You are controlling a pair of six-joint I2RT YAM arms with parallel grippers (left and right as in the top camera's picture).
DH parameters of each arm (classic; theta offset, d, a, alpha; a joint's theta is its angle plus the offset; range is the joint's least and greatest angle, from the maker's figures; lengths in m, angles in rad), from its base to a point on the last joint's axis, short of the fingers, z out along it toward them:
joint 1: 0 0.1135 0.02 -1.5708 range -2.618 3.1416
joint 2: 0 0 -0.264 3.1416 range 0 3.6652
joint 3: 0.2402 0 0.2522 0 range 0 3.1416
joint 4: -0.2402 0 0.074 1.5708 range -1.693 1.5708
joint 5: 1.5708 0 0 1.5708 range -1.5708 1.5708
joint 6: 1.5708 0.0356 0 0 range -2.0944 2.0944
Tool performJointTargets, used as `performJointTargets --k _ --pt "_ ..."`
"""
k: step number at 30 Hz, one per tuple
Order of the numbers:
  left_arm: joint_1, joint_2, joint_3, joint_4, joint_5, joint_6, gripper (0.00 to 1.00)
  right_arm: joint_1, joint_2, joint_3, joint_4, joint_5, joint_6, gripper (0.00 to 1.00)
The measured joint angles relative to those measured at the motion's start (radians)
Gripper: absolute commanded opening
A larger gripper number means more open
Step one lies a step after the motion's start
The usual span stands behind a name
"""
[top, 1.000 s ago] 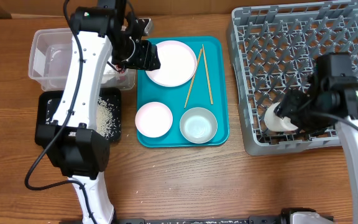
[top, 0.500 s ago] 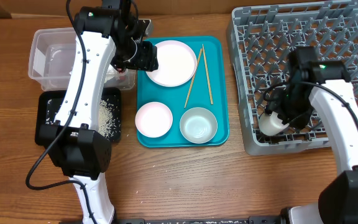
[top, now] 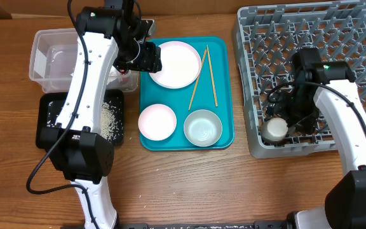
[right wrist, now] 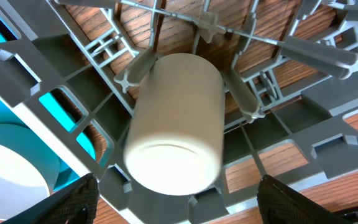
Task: Sort waste into correct bins and load items into the dishwasher
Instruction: 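Lower the cup upside down into the dish rack with the right gripper, then reach the right gripper to the pale green bowl and grasp its rim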
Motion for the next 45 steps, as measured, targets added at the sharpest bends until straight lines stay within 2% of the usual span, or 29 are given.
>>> performJointTargets --k 5,11,15,21,28,36,41,45 --pt "0.0 0.0 0.021 -0.033 -0.02 0.0 0.65 0.0 0.001 0.058 -0.039 -0.021 -0.023 0.8" --pt "0.0 -0.001 0.142 -0.138 -0.073 -0.011 0.65 0.016 0.002 0.258 -0.076 -0.056 -0.061 0.8" --pt "0.0 -0.025 0.197 -0.197 -0.093 -0.03 0.65 0.074 0.002 0.351 -0.067 -0.1 -0.084 0.8" --pt "0.003 -0.13 0.202 -0.278 -0.139 -0.093 0.64 0.2 0.002 0.367 -0.023 -0.148 -0.097 0.8" --pt "0.009 -0.257 0.209 -0.28 -0.164 -0.139 0.63 0.362 0.005 0.367 0.001 -0.11 -0.048 0.79" --pt "0.009 -0.291 0.145 -0.273 -0.189 -0.165 0.64 0.425 0.1 0.367 -0.002 -0.083 -0.01 0.72" --pt "0.01 -0.287 0.046 -0.185 -0.227 -0.175 0.65 0.449 0.19 0.324 0.008 -0.061 0.015 0.71" --pt "0.01 -0.283 -0.043 -0.09 -0.237 -0.175 0.68 0.451 0.221 0.251 0.047 -0.028 0.037 0.64"
